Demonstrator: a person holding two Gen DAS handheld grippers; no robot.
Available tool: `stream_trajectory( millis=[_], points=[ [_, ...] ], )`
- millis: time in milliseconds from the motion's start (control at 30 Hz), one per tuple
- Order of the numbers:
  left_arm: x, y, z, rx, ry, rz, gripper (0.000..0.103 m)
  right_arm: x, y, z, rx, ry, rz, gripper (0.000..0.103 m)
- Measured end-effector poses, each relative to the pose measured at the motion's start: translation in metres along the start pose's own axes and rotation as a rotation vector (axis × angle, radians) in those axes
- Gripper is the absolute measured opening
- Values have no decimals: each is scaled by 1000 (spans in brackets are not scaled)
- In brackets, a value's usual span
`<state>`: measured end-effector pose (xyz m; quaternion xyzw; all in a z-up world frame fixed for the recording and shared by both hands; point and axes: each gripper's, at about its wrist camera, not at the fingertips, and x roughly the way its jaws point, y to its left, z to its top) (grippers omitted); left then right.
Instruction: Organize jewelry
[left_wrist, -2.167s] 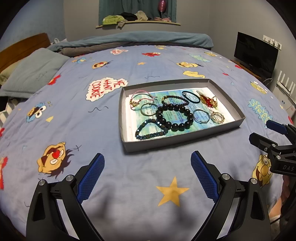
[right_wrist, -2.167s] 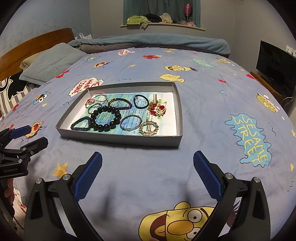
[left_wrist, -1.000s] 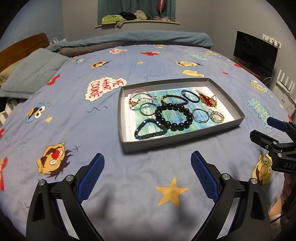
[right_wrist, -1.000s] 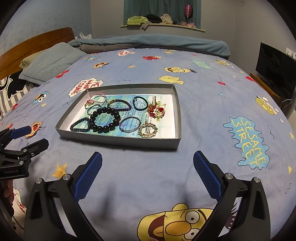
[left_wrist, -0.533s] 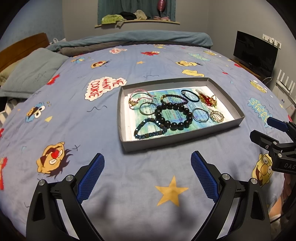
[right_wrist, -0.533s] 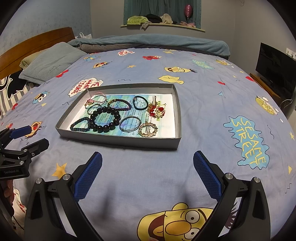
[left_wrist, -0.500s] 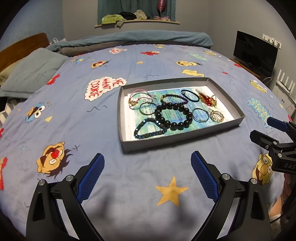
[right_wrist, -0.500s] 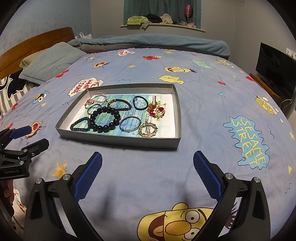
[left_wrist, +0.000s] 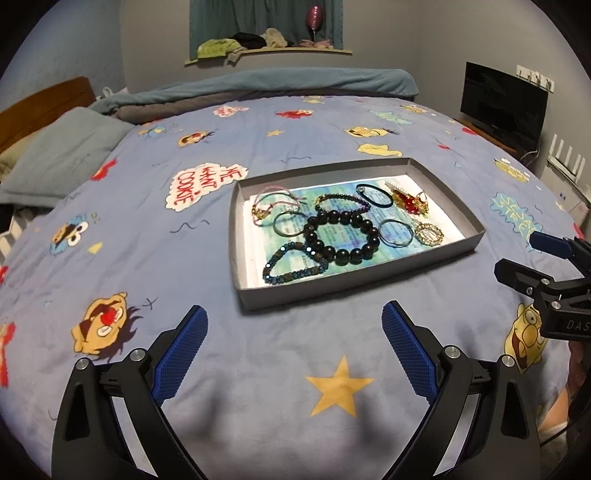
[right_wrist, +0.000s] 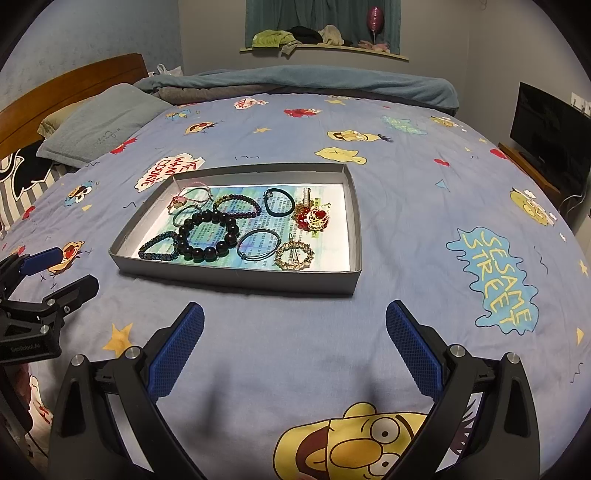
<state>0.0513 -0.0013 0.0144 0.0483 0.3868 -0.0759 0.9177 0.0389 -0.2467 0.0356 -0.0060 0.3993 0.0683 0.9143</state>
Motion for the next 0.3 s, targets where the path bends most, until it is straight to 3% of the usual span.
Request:
stream_trajectory(
  millis=[300],
  points=[
    [6, 5, 2, -11, 27, 0, 95, 2, 0, -2, 6, 2, 0, 97]
  ],
)
